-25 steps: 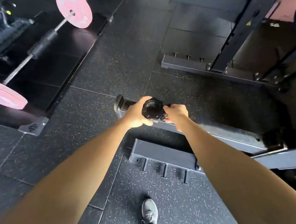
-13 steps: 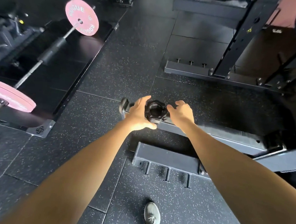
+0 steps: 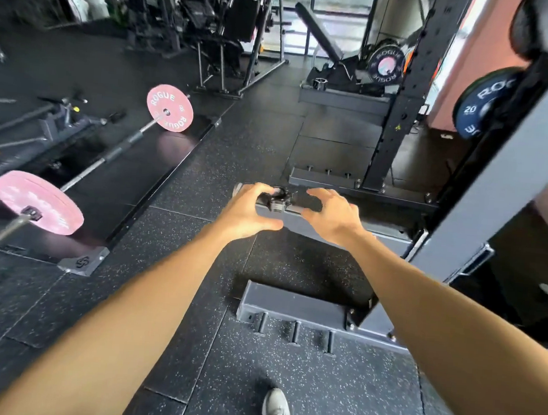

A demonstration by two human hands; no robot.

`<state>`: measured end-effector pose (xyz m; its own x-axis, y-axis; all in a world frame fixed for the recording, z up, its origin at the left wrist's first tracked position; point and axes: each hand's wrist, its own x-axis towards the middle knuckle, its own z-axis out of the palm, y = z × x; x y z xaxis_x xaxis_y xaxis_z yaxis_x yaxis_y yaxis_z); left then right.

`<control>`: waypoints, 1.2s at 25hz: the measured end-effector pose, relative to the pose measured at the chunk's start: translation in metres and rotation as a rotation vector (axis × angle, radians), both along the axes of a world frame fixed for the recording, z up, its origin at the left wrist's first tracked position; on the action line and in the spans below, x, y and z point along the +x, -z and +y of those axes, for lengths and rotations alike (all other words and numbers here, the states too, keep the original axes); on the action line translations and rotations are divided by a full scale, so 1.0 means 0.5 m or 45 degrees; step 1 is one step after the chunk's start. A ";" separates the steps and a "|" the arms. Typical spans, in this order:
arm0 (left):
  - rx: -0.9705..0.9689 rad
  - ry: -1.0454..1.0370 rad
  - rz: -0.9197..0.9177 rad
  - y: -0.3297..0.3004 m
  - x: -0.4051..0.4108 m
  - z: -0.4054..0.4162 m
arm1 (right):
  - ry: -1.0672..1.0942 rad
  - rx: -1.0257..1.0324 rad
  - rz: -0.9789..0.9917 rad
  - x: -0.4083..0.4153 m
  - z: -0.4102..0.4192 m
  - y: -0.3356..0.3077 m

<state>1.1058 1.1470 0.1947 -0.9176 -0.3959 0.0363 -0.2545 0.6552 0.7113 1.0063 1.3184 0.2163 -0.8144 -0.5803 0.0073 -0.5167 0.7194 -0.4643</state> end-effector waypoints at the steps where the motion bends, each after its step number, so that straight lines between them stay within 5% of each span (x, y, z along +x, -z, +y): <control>1: -0.017 0.017 0.018 -0.028 0.027 0.027 | -0.002 0.002 0.032 0.030 0.032 -0.025; 21: -0.077 0.165 0.292 -0.415 0.208 0.562 | 0.169 -0.090 0.239 0.248 0.621 -0.377; 30: -0.115 0.119 0.429 -0.584 0.159 0.636 | 0.249 -0.155 0.410 0.198 0.732 -0.554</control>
